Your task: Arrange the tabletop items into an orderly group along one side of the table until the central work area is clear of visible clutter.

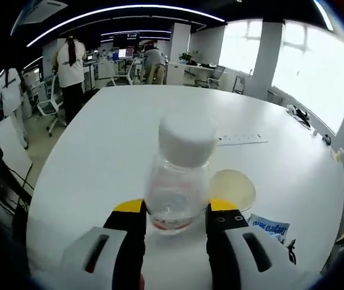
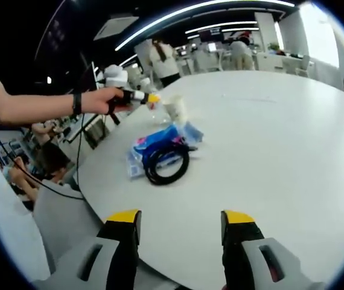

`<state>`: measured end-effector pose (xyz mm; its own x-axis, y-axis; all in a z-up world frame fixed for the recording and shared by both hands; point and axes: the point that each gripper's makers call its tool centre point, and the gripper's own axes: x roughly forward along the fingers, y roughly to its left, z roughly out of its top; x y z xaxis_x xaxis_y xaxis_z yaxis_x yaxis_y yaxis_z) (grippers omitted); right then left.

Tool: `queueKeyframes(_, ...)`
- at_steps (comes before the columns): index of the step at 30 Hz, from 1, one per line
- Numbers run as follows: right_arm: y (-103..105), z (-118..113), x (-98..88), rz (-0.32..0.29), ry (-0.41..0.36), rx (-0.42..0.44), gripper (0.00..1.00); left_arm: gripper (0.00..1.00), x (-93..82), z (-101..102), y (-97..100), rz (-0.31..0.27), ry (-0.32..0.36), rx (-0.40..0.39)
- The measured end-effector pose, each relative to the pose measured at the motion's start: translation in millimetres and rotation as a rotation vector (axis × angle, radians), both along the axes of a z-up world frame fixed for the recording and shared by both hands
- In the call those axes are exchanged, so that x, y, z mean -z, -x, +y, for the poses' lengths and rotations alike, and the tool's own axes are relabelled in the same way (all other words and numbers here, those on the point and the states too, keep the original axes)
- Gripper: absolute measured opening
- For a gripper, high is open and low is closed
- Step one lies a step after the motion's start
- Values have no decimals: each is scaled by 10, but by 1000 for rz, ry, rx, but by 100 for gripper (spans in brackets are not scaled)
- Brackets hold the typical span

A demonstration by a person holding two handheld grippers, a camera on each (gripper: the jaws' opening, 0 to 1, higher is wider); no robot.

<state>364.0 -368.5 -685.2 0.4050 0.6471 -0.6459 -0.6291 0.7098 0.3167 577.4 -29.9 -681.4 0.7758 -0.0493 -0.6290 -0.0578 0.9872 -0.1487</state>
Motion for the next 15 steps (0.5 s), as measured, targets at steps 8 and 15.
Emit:
queueKeyframes(8,-14,0,-25,-8,-6,1,54,41,-114,-17,-8,-29,49,-5)
queueKeyframes(15,-19,29,-43,-15,-13,-4,54,44,-263,-45,92,-52,39,5)
